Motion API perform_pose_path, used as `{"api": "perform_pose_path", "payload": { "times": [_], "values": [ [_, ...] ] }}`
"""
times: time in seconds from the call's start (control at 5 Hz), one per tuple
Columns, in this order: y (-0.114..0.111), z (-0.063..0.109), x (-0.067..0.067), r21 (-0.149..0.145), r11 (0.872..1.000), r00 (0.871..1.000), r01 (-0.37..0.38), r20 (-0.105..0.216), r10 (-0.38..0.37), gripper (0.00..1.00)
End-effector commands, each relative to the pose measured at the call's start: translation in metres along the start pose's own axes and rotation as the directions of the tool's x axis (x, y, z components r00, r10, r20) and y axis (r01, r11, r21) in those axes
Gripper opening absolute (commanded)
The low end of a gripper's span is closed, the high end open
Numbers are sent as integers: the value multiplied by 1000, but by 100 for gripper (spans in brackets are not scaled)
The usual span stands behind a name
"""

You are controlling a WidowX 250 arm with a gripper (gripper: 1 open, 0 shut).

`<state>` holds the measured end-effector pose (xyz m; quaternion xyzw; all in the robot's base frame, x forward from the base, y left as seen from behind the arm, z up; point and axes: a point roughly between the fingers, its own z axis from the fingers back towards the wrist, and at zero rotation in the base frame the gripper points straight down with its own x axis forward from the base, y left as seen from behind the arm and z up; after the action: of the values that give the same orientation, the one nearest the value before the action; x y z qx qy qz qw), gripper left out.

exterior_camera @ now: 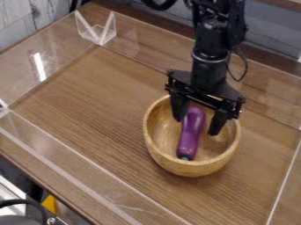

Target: Remove the purple eggplant from inside the brown bowl and put it on the table

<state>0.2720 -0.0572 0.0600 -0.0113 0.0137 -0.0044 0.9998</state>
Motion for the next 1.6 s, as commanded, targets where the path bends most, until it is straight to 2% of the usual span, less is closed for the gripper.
{"api": "perform_pose_path", "payload": {
  "times": [0.0,0.6,0.8,1.0,1.2,1.4],
  "values": [
    [-2,5,4,-3,1000,999,8,40,-8,0],
    [2,-7,12,-7,1000,997,9,71,-8,0],
    [0,-9,9,-6,1000,998,20,63,-20,100],
    [-2,-12,6,-5,999,998,31,56,-31,100],
    [-4,-13,6,-15,999,997,33,68,-32,0],
    [-7,-15,5,-24,999,996,37,80,-35,0]
  ]
}}
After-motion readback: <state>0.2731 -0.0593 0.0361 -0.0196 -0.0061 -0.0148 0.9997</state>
